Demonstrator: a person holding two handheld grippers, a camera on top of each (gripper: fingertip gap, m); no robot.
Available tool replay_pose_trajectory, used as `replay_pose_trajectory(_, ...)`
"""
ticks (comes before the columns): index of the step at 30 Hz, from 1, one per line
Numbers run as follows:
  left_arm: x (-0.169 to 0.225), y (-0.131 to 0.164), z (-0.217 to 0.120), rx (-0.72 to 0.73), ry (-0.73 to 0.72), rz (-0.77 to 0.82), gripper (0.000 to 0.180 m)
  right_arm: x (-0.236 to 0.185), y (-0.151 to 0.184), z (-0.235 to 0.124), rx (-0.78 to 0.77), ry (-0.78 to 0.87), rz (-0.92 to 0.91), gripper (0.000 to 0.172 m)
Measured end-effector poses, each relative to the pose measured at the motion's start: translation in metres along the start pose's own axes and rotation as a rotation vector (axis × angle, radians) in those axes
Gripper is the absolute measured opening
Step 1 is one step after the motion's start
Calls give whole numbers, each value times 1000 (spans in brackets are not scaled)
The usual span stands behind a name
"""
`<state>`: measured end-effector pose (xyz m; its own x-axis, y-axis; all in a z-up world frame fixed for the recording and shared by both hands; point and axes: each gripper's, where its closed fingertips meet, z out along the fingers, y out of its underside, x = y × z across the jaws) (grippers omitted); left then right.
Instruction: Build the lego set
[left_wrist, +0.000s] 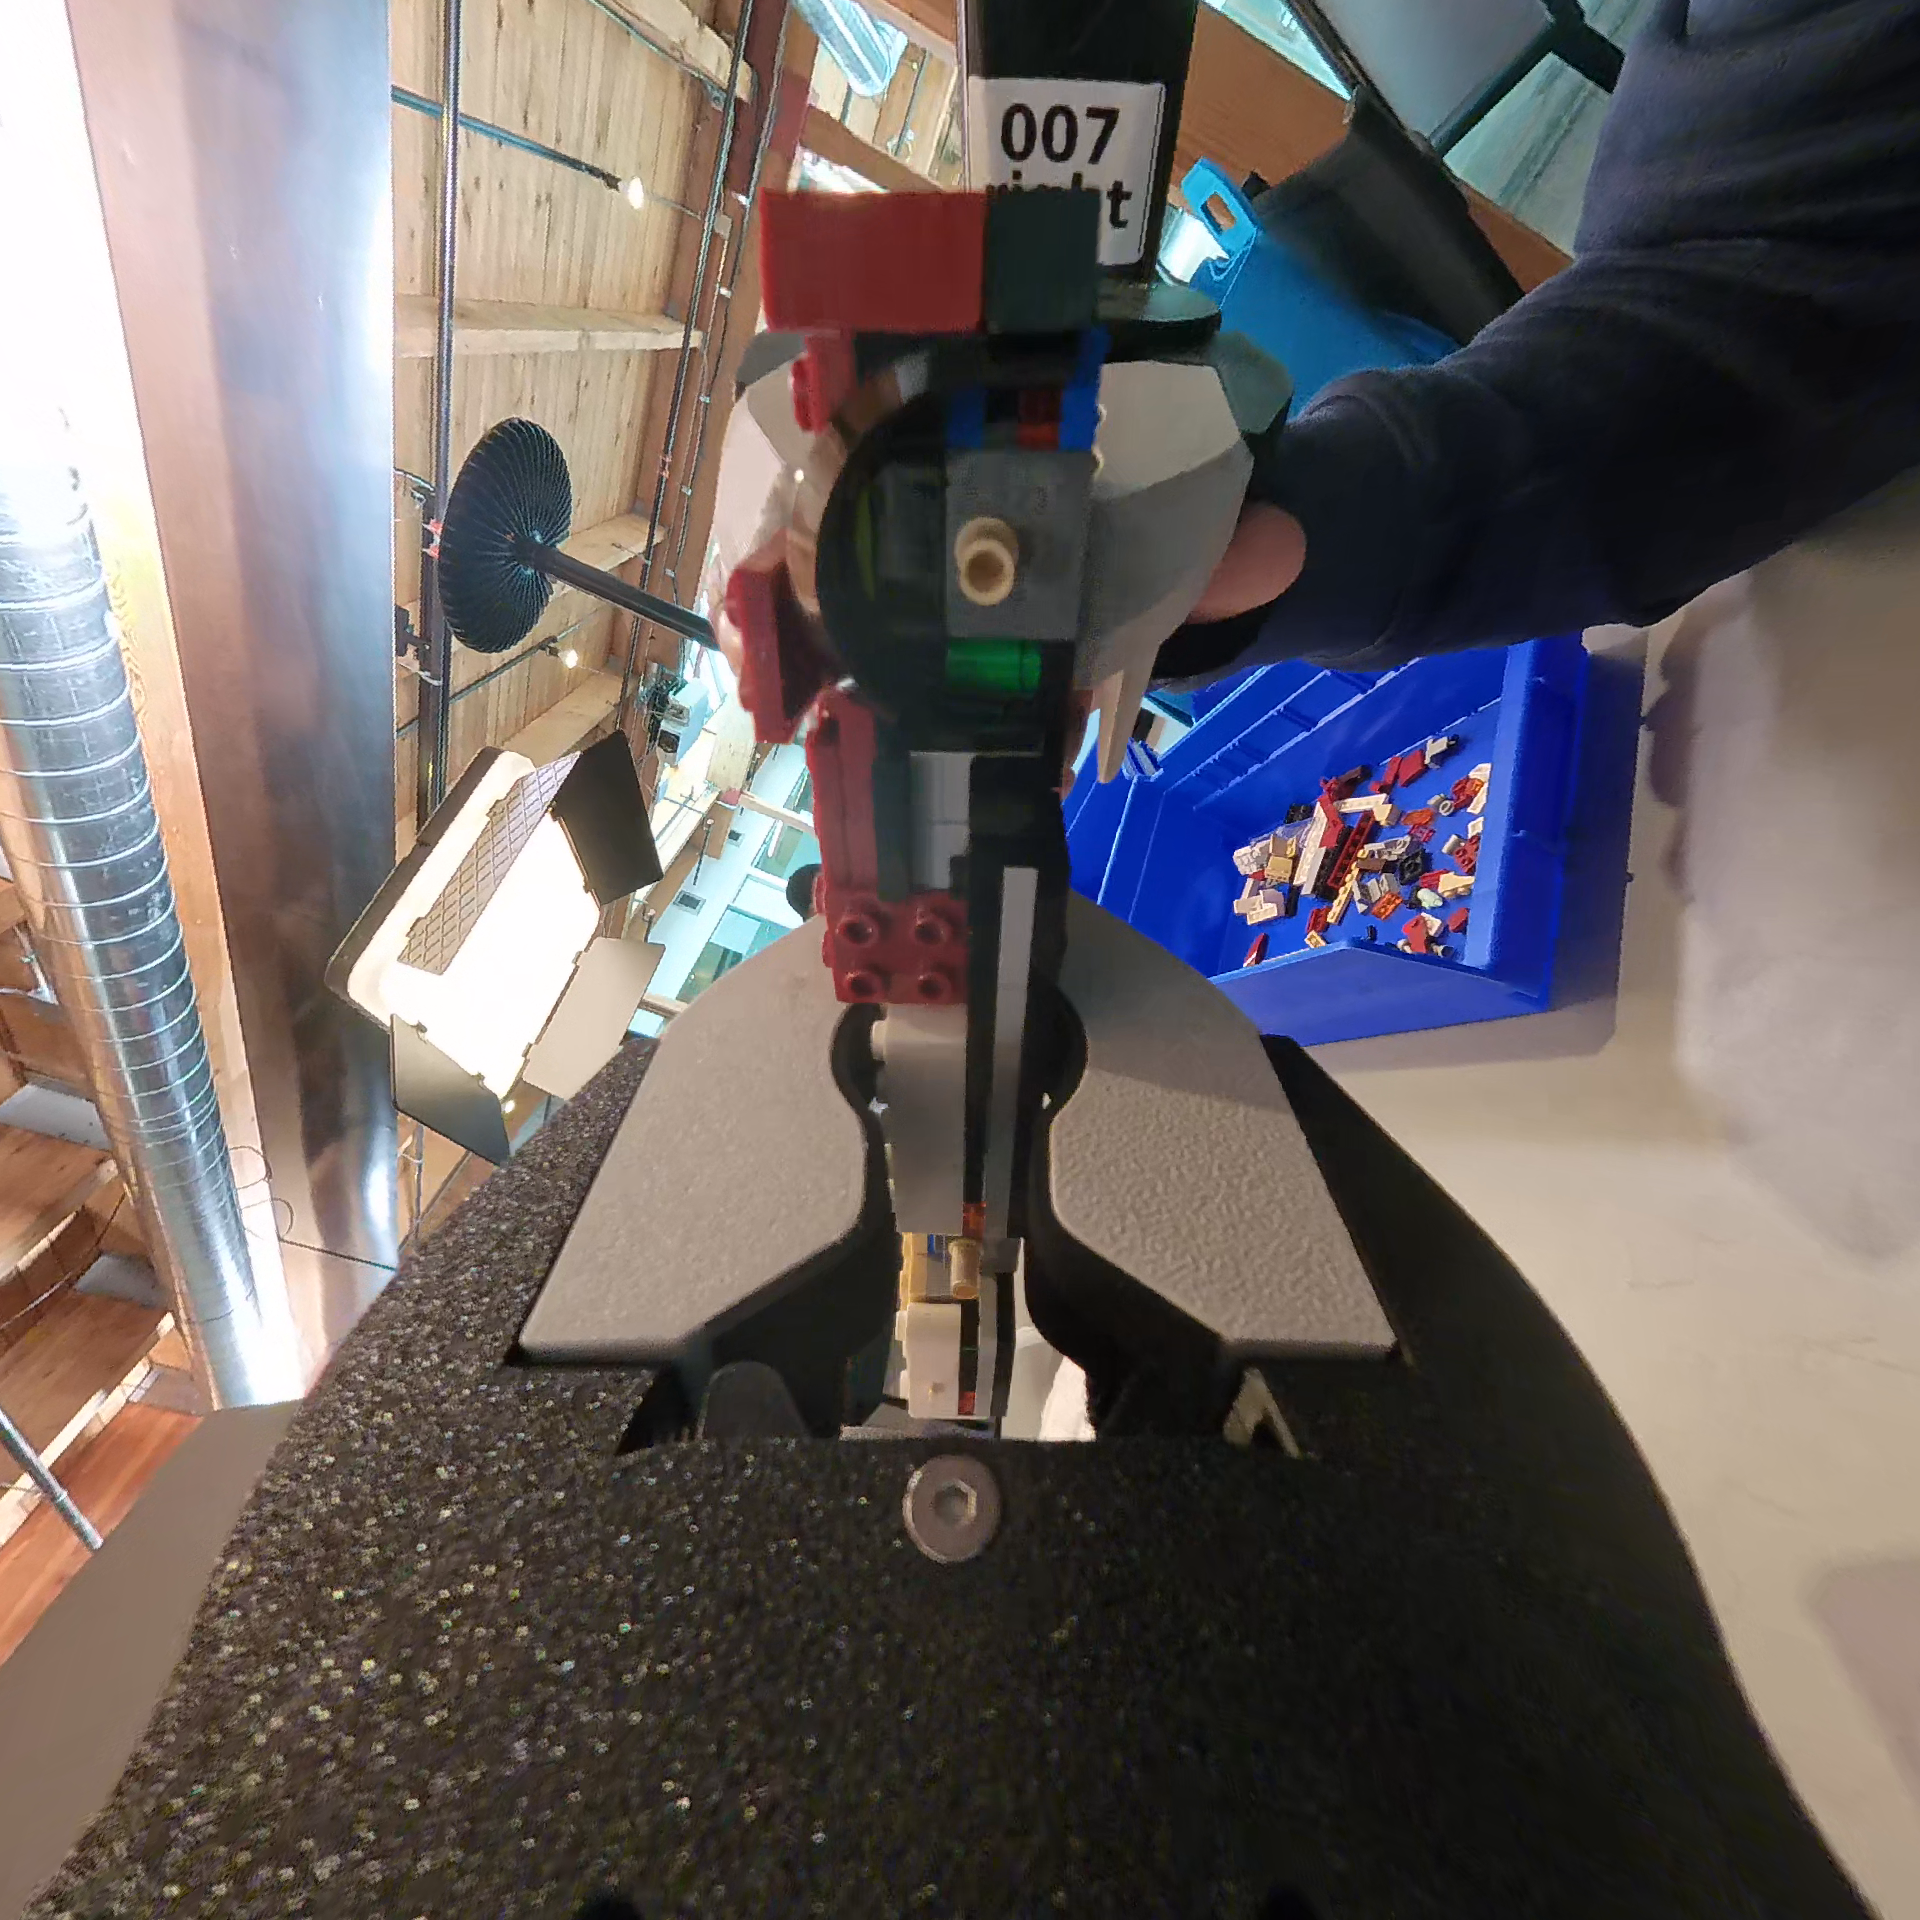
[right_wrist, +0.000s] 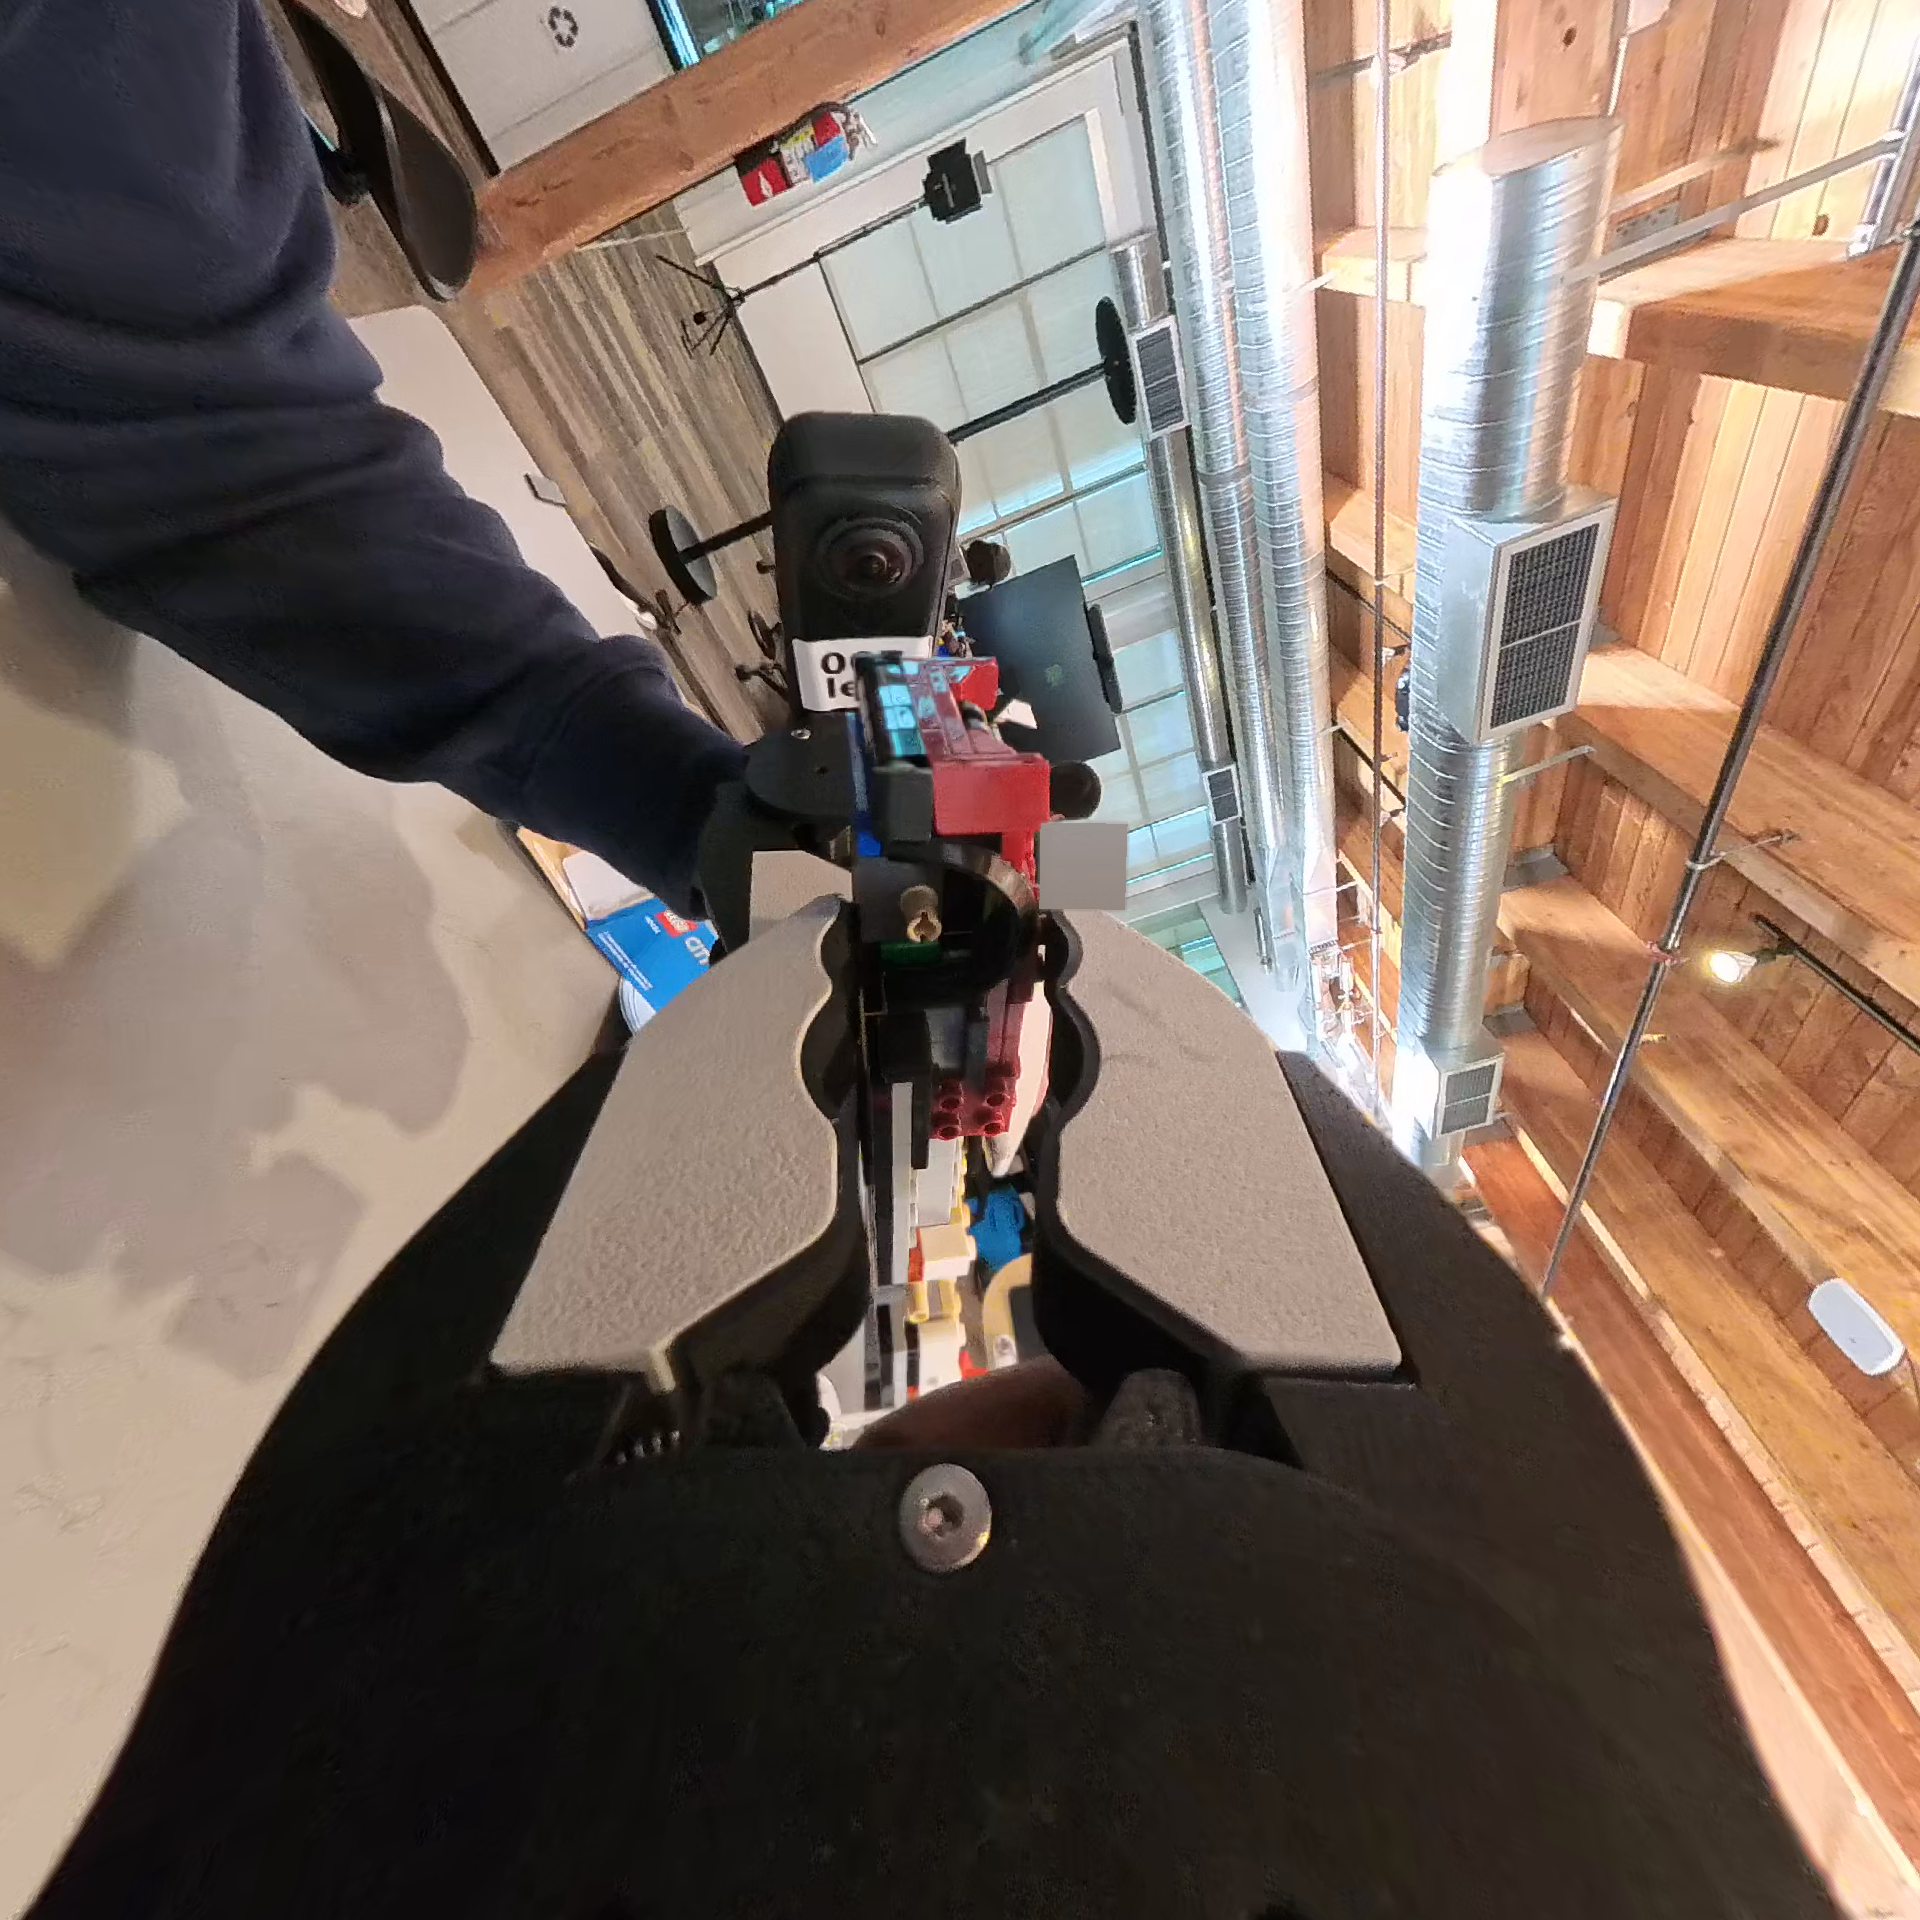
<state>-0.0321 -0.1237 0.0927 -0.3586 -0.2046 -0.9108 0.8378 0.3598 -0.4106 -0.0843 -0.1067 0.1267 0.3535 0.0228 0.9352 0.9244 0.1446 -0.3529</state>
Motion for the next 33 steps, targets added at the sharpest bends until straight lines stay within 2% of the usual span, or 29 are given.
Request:
replay_pose_trajectory(14,-7,10,-5,-57,-34,-31,30,6,7,10,-20,44,22,33)
replay_pose_trajectory(18,-8,16,-6,-83,-31,-43,45,11,13,10,-21,73,34,33)
replay_pose_trajectory(23,-12,19,-13,-97,-26,-51,49,15,19,8,-29,96,30,33)
replay_pose_trajectory(28,-18,10,-23,-85,-27,-29,53,15,23,5,-46,97,7,33)
replay_pose_trajectory(33,-24,-20,-40,-9,-3,-32,56,10,20,5,-32,74,-19,33)
